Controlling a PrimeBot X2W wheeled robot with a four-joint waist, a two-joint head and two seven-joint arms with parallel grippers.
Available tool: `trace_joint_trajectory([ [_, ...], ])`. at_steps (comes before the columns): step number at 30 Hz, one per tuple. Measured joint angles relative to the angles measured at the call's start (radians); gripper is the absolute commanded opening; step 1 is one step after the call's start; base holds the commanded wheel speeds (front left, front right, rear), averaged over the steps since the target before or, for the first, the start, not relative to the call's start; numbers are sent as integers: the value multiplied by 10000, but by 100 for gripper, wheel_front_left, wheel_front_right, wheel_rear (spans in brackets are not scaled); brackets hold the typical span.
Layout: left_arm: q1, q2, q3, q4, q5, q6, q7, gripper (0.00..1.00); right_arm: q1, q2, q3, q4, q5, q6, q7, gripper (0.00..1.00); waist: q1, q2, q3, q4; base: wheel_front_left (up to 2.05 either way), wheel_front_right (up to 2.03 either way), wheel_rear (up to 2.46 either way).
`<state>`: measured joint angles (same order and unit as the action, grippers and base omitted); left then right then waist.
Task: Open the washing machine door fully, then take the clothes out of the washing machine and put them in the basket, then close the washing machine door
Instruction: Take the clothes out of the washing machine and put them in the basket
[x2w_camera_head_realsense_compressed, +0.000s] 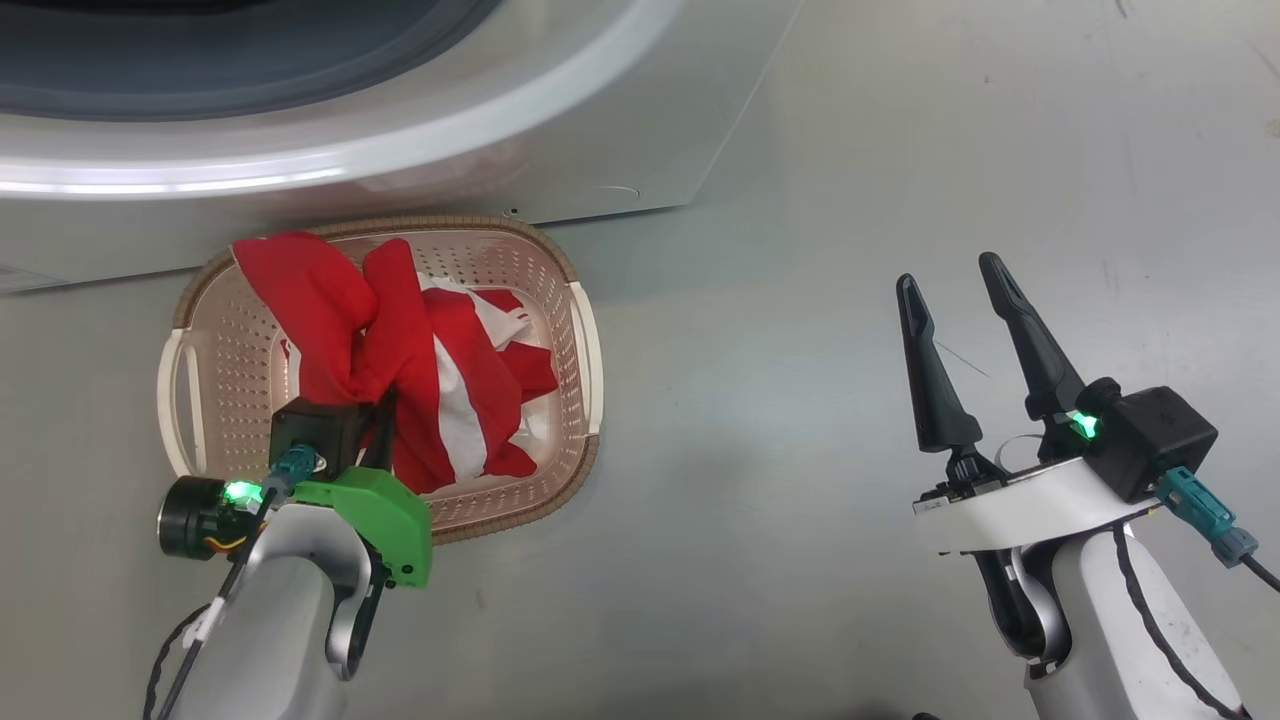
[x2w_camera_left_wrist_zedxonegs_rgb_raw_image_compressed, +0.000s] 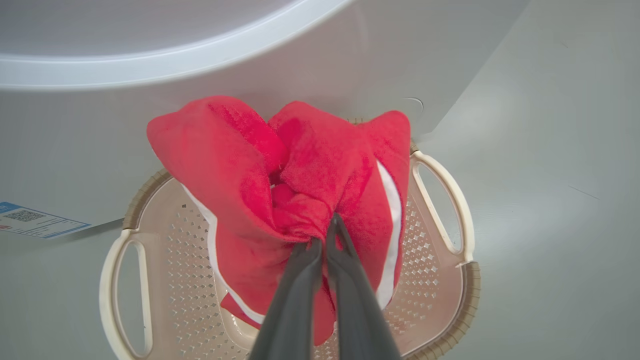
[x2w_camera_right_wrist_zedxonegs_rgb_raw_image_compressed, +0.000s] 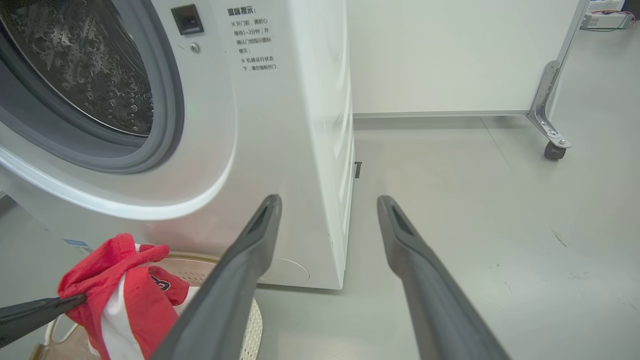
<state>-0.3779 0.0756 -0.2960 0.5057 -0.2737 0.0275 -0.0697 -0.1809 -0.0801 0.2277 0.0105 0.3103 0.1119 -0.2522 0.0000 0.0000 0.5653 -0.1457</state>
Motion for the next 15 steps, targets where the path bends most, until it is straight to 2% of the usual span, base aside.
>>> trace_joint_trajectory([
  [9, -880, -46, 73, 1793, -353, -242, 963, 0, -80, 12, 94, 2, -2, 4, 0, 100, 0, 0, 100, -138, 0, 0, 0],
  [10, -982, -50, 100, 1925, -439, -242, 965, 10, -102, 12, 94, 2, -2, 4, 0, 100, 0, 0, 108, -153, 0, 0, 0],
  [11, -1097, -61, 148, 2050, -491, -242, 986, 44, -130, 12, 92, 2, -2, 4, 0, 100, 0, 0, 115, -167, 0, 0, 0],
  [12, -1208, -71, 201, 2167, -531, -242, 1047, 100, -153, 15, 94, 2, -2, 4, 0, 100, 0, 0, 121, -180, 0, 0, 0],
  [15, -1465, -79, 282, 2408, -550, -242, 1049, 100, -164, 21, 94, 6, 0, 4, 0, 100, 0, 0, 130, -217, 0, 0, 0],
])
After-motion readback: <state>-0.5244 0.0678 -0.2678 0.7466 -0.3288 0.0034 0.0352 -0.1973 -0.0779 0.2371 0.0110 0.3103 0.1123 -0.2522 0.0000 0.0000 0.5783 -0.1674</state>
